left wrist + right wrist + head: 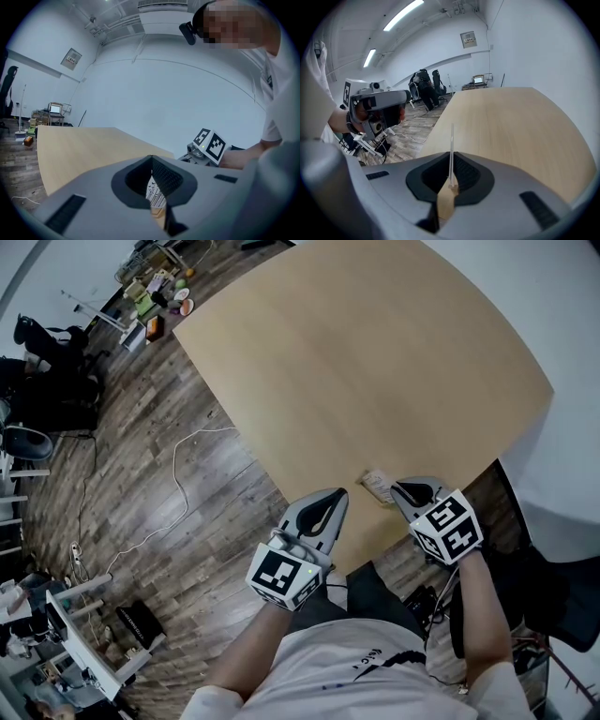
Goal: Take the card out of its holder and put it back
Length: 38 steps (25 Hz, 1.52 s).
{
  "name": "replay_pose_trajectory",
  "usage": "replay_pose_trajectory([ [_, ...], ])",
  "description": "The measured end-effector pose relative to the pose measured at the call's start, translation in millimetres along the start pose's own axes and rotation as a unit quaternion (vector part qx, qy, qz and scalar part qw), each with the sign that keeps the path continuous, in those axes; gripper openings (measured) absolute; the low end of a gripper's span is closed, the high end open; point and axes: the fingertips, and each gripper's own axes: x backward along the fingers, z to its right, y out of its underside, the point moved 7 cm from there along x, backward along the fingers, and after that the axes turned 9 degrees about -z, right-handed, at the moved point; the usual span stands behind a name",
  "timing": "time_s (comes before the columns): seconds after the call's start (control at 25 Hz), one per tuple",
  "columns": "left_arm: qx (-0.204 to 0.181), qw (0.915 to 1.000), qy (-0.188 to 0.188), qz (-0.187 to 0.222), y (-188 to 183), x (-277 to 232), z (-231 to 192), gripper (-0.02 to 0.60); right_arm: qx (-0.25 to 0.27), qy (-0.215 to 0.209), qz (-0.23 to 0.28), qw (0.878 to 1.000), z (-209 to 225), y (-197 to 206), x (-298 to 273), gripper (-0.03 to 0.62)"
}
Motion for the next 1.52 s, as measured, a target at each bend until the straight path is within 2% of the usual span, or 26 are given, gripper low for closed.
replay_pose_trajectory([
  [0.56, 0.002, 1.0000, 0.001, -0.007, 7.0, 0.9, -0.9, 0.012, -0.002, -0.001, 0.003, 1.000, -4.3, 8.2, -12.5, 0.028],
  [0.72, 0.000, 1.0000, 0.001, -0.009, 9.1, 2.9, -0.1, 0.012, 0.007, -0.003, -0.024, 1.000, -9.4, 15.2, -17.0, 0.029],
  [0.88, -0.001, 0.9999, 0.002, -0.011, 9.1, 1.3, 0.8, 0.012, 0.012, -0.009, -0.016, 1.000, -11.0, 14.4, -22.9, 0.031],
  [1.24, -0.002, 0.9998, 0.005, -0.017, 12.9, 0.6, 3.2, 0.012, 0.030, 0.006, -0.012, 0.999, -11.8, 11.1, -23.8, 0.044],
  [1.52, -0.010, 0.9998, 0.011, -0.015, 12.0, 10.2, 1.1, 0.012, 0.013, 0.048, 0.030, 0.998, -18.9, -1.2, -2.0, 0.044],
])
